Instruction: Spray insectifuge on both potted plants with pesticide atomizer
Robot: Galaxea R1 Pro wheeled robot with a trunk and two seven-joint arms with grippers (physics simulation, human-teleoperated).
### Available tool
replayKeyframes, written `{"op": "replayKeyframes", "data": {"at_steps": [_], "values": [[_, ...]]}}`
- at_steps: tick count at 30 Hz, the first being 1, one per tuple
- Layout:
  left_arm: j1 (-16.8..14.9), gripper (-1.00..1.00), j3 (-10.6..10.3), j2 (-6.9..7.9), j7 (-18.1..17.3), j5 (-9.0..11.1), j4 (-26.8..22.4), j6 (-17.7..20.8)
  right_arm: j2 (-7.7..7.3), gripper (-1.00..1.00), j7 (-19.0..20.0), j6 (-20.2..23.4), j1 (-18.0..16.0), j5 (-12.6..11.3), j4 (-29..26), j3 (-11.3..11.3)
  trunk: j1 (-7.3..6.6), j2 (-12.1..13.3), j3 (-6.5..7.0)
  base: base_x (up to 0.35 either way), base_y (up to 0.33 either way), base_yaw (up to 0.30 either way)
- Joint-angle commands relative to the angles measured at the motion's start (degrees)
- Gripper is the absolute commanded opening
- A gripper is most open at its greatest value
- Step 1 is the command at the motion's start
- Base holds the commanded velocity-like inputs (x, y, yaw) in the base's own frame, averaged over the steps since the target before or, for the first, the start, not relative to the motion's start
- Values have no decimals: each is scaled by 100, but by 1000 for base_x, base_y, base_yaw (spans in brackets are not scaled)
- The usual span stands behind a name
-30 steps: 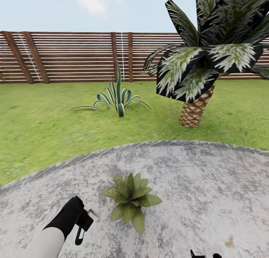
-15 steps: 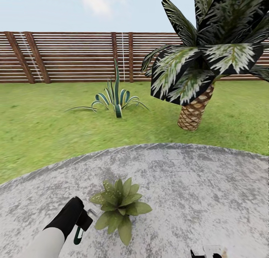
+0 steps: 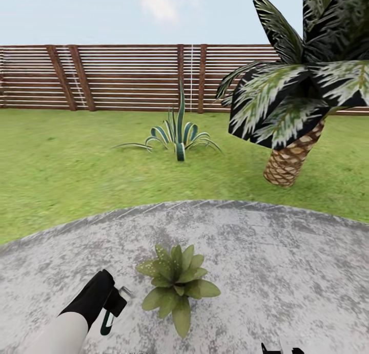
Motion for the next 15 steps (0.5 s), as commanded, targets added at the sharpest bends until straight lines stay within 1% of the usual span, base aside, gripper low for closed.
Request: {"op": "replayKeyframes", "data": {"at_steps": [1,4,7,12,15], "values": [[-3,-100,23,-4,-48,-48,-16,10,-2,100,-18,-15,-2,-50,1,52,-1,-2,-5,0,0,278],[-3,-100,23,-7,-48,-49,-31,10,-2,100,-18,-15,-2,-50,1,52,-1,-2,-5,-32,-67,274],[-3,-100,23,-13,-40,-49,-31,10,-2,100,-18,-15,-2,-50,1,52,-1,-2,-5,-164,-171,224],[-3,-100,25,-13,-39,-49,-26,10,-2,100,-19,-15,-2,-50,1,52,-1,-2,-5,-193,-200,53],[-3,-100,31,-18,-43,-49,-19,10,-2,100,-18,-15,-2,-50,1,52,-1,-2,-5,-99,-151,6]]}}
